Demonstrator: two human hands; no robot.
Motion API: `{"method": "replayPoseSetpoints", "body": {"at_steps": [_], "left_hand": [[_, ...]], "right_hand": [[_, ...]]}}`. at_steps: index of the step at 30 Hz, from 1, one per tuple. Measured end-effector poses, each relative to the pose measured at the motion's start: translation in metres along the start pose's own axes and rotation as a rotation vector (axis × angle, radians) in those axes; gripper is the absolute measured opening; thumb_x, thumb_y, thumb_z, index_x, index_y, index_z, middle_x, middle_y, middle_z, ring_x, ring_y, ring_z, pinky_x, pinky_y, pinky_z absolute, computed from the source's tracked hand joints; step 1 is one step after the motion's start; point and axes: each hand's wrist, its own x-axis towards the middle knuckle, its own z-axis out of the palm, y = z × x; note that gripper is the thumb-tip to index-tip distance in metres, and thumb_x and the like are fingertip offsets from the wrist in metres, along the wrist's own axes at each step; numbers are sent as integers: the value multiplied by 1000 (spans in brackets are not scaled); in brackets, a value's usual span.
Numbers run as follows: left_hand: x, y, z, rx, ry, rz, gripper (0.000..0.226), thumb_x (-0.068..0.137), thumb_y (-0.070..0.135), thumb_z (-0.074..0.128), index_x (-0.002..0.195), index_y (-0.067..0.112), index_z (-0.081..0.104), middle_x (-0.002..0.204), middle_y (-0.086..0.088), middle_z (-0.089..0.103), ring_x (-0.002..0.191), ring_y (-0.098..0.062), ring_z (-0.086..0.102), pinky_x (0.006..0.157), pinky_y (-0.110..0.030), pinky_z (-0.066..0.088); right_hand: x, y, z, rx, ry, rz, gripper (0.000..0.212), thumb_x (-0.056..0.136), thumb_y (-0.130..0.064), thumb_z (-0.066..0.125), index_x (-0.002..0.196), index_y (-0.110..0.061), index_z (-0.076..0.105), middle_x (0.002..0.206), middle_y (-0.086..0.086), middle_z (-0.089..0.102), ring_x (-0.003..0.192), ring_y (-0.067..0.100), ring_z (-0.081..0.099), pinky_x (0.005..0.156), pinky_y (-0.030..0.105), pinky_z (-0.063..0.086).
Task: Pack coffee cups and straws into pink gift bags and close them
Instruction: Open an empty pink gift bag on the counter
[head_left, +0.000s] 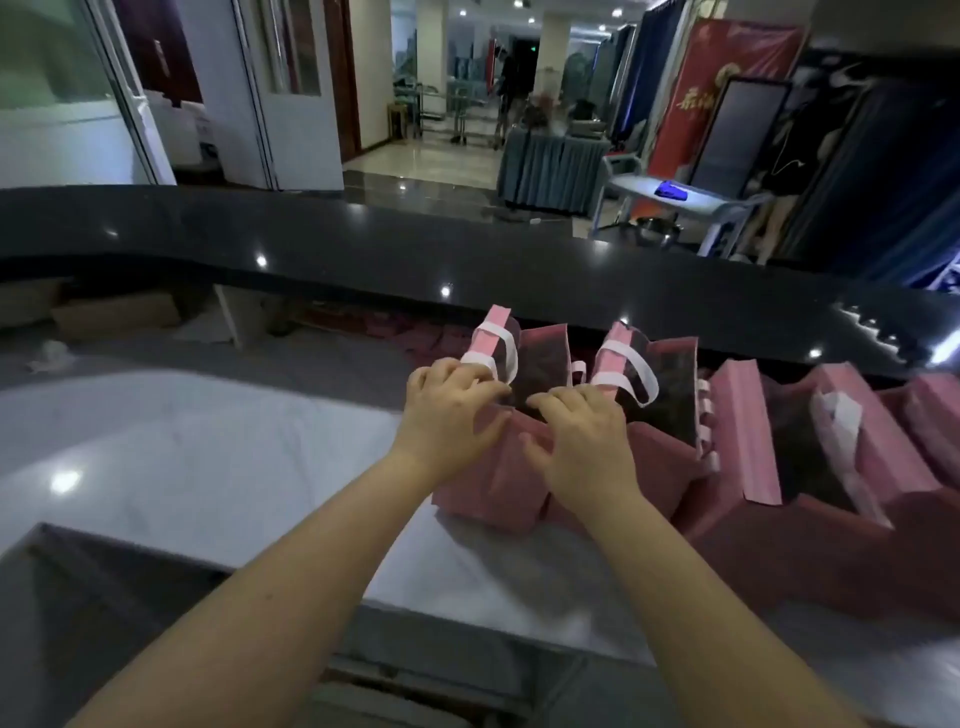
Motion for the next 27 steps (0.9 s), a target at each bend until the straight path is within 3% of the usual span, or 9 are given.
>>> {"method": "replayPoseSetpoints", "body": {"at_steps": [3,5,8,15,18,20,23,25,27], "left_hand": [[-7,13,14,73,57,38,20,77,26,79,96,25,77,98,7,72,95,-28,64,84,-44,43],[-10,13,19,40,97,13,8,80,20,73,87,23,76,90,8,72,93,-28,64,85,-42,39],[-5,0,13,13,147,-8,9,79,12,67,76,18,72,82,7,71,91,-30,63,87,-39,31],[9,-68,-20,131,29,29,6,79,10,74,82,15,75,107,-6,69,108,-40,54,90,-50,34],[11,-110,-32,170,39,-138,6,83,15,73,80,20,74,113,-4,65,119,-37,46,95,-47,29],[9,-127,-30,135,34,-253,8,85,17,72,83,24,75,116,-2,63,120,-33,44,96,-47,34],[-1,-130,-18,-138,45,-338,21,88,13,68,103,28,72,118,10,59,113,-12,50,97,-35,46],[-13,-117,-15,-446,130,-487,30,91,18,65,110,41,63,112,29,56,103,7,53,88,-15,48],[-29,-103,-13,-666,234,-621,29,91,31,65,108,52,56,107,34,59,102,13,55,76,-4,46]], "right_hand": [[-5,11,10,-5,27,37,26,75,-20,76,100,-13,71,99,4,70,107,34,58,90,48,42],[-9,15,18,31,59,43,23,76,-17,75,98,-13,72,97,3,70,107,34,58,91,48,41],[-8,16,28,92,149,19,21,75,-13,75,96,-12,73,92,3,70,103,35,58,90,49,43],[8,3,41,213,107,-60,32,77,-12,75,109,-12,71,113,4,67,120,33,52,103,46,40],[20,3,46,264,103,-23,33,81,-17,73,114,-11,69,117,5,64,121,30,48,106,47,37],[30,2,48,335,102,49,36,83,-14,72,118,-11,66,120,5,60,123,29,45,108,45,35],[49,2,53,367,8,190,49,86,-13,65,133,-18,54,139,4,45,136,24,29,116,41,24],[60,8,58,352,-108,296,62,87,-9,60,144,-24,39,154,3,27,146,22,12,117,38,12],[66,12,63,395,-214,377,72,87,-5,57,149,-26,28,160,0,15,148,20,4,117,39,11]]}}
